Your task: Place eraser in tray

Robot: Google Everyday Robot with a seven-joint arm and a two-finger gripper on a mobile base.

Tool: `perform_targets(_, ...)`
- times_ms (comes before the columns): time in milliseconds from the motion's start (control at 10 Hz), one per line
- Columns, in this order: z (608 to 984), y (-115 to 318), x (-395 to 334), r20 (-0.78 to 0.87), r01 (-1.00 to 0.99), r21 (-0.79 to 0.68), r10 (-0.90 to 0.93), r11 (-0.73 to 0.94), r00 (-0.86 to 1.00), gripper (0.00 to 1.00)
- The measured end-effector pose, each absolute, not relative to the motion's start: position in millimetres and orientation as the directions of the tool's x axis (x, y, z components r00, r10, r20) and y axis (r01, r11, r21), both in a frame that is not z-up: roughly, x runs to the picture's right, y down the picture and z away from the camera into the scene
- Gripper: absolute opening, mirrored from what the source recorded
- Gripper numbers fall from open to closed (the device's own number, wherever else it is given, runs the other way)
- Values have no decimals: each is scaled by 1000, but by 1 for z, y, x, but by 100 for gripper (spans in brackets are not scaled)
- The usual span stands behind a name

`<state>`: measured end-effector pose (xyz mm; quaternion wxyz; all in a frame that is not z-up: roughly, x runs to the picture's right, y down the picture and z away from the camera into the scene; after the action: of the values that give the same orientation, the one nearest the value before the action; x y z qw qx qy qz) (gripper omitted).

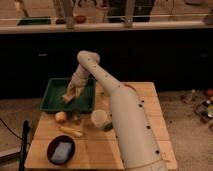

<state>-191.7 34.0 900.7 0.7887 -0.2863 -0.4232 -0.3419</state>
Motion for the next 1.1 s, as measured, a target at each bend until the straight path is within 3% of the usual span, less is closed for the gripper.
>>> perform_targets(400, 905, 32, -185, 858, 778, -175, -294, 603, 421, 2)
perform_targets(800, 909, 32, -182, 862, 772, -185, -277, 608, 425, 38)
perform_targets(1100, 911, 31, -183, 868, 771, -181, -269, 611, 417, 70)
